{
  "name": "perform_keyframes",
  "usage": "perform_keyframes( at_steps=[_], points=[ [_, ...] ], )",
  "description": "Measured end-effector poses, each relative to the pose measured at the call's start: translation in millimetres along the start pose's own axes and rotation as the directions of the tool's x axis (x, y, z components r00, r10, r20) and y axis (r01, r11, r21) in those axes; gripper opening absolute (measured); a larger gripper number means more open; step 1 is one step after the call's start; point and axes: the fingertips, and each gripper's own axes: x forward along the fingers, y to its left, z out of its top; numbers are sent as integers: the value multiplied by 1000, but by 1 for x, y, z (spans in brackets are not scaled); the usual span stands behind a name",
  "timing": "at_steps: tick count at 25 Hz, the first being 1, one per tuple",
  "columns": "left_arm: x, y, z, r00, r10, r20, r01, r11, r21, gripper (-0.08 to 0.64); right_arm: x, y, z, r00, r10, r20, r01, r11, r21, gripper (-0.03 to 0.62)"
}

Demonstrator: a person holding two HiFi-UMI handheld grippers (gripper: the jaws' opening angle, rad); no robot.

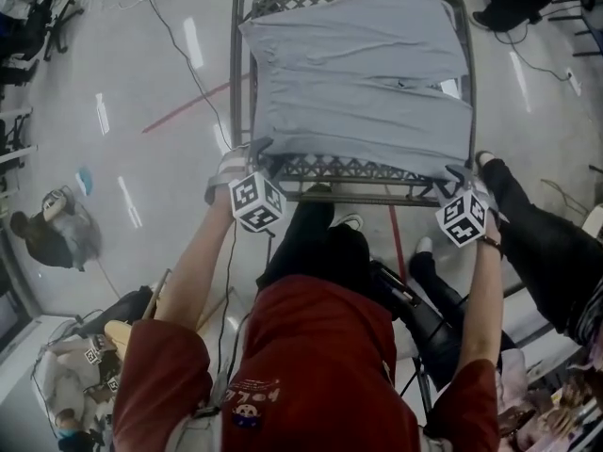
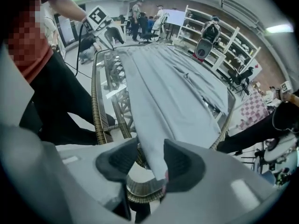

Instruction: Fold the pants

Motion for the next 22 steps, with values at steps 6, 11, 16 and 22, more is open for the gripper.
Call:
perform_keyframes(
  at_steps=[6, 11, 16, 22],
  points=[
    [21, -9, -14, 991, -98, -86, 103, 993, 57, 241, 19, 2, -23, 989, 109, -100, -114, 992, -53, 169],
    [27, -10, -22, 979, -169, -118, 177, 982, 62, 216, 20, -3, -18, 970, 213, -118, -214, 977, 5, 159],
    [29, -3, -29, 973, -171, -157, 188, 978, 96, 124, 23, -10, -18, 972, 191, -134, -193, 981, -3, 61],
    [27, -4, -32, 985, -98, -144, 115, 987, 115, 20, 21, 0, -21, 991, 106, -84, -106, 994, 1, 12]
  ],
)
